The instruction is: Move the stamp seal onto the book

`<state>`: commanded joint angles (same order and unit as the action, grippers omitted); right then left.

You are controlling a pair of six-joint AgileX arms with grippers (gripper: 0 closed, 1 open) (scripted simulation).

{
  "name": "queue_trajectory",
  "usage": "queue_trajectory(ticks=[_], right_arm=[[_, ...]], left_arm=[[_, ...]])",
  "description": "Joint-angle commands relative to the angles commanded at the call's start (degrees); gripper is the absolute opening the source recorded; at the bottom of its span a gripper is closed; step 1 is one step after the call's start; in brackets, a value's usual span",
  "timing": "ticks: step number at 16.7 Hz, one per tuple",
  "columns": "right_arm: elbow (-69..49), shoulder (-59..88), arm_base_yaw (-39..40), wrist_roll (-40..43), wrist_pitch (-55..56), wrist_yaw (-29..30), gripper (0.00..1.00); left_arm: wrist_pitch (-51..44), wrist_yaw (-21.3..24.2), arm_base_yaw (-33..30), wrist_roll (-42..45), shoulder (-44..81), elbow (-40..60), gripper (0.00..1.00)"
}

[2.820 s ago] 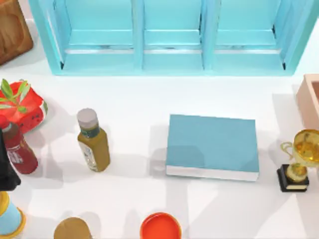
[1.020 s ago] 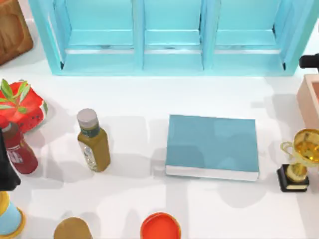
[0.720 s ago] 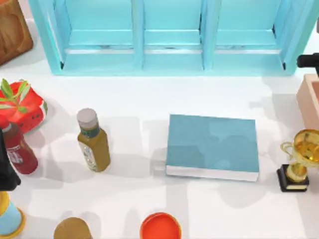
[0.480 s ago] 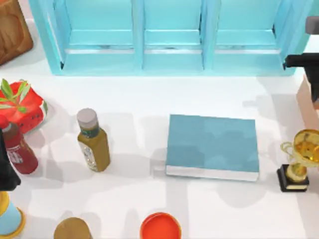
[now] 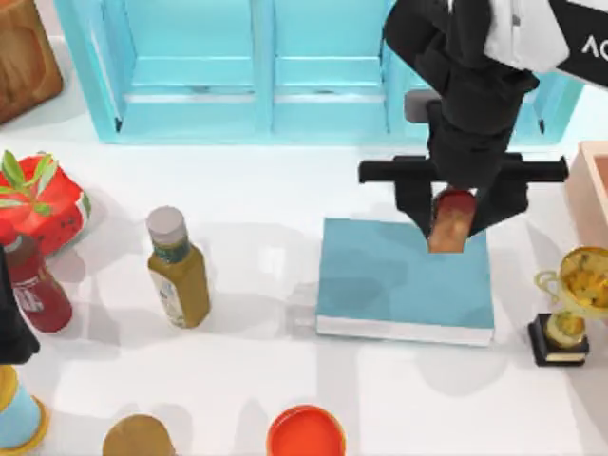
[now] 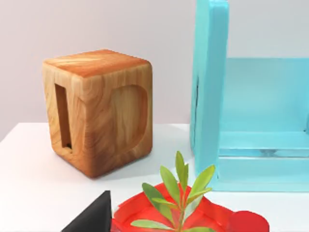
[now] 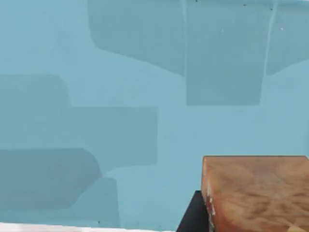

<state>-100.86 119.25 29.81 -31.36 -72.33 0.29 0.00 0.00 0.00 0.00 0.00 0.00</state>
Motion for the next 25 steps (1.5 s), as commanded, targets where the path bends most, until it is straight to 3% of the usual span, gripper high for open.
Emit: queue_trajectory(ticks=[3,14,25], right_arm=[[-0.8,2.9,3.4,-3.3,2.9,0.0,0.00],[-1.7,2.8,3.4,-3.3,1.9,0.0,0.00],[-1.7,2.8,3.4,-3.3,1.9,0.0,0.83]], left_arm=[[0.0,0.0,0.0,0.0,0.0,0.0,1.00],[0.0,0.0,0.0,0.0,0.0,0.0,1.00],[0.0,0.0,0.0,0.0,0.0,0.0,1.00]])
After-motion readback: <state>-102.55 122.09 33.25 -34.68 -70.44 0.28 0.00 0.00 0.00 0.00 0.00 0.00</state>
